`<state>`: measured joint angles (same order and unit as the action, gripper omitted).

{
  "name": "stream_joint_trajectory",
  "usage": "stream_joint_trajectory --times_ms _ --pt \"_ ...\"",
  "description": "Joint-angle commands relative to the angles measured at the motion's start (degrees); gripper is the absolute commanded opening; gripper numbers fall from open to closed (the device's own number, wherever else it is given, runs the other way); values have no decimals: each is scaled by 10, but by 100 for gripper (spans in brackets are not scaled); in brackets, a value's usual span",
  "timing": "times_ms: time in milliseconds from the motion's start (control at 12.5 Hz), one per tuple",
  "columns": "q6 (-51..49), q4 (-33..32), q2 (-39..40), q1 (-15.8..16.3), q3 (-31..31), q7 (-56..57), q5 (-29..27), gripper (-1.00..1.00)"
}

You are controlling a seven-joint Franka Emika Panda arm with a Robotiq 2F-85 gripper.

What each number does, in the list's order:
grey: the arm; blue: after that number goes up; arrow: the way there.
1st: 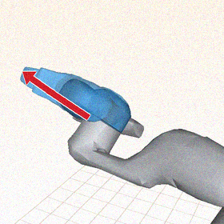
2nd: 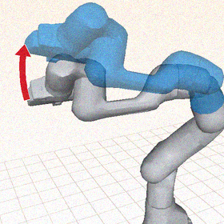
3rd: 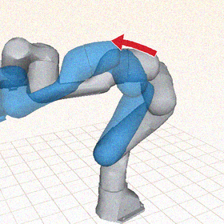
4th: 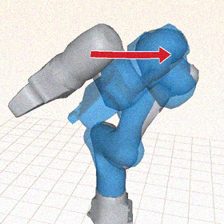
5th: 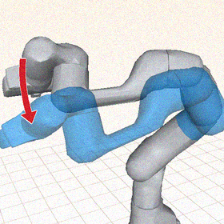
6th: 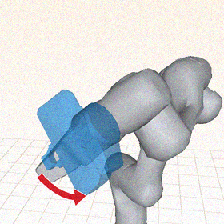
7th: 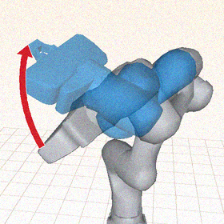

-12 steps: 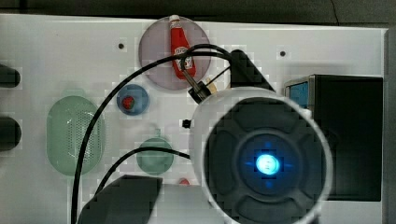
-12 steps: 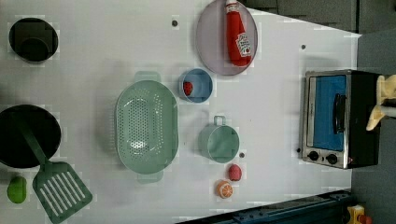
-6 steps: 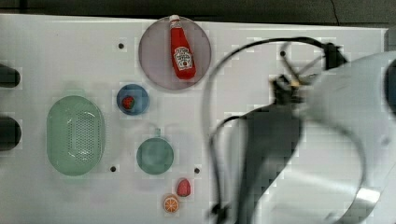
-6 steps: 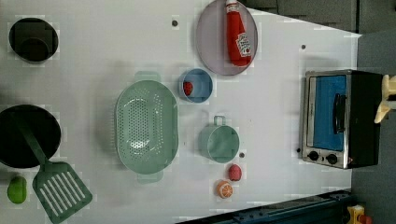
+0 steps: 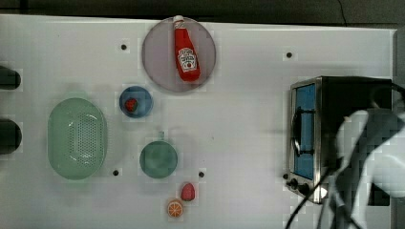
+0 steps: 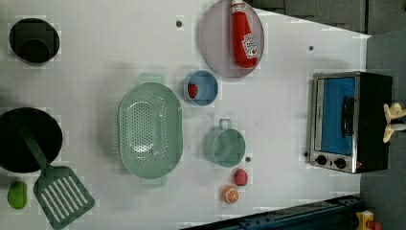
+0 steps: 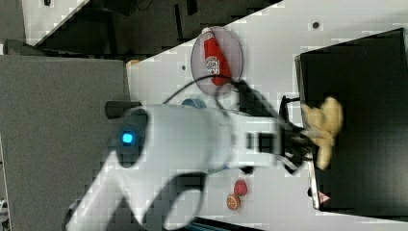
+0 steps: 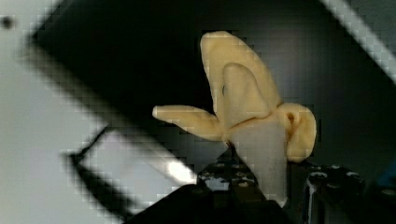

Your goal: Pick banana from table and place on oven.

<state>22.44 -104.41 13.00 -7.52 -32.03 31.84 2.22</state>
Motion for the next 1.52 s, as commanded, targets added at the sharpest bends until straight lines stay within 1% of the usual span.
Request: stream_joint_trajectory --times_ms 80,160,320,560,640,880,960,1120,1280,1360,1520 --pt "-7 19 -16 15 -29 97 -29 -53" --pt "-7 19 -8 15 -30 97 -32 -34" --pt "12 19 1 15 -30 97 -33 12" --pt "12 19 2 16 -28 97 -33 79" --pt "10 19 0 17 -27 97 -33 99" --pt "9 32 -20 33 -2 90 -31 100" --pt "8 42 -35 42 8 67 -31 100" --pt "-23 51 -77 62 31 -9 -30 100" --pt "-127 50 -125 77 62 -91 -30 100" --pt "-175 50 -149 83 82 -157 -30 100" --pt "-226 50 -194 90 131 -289 -30 100"
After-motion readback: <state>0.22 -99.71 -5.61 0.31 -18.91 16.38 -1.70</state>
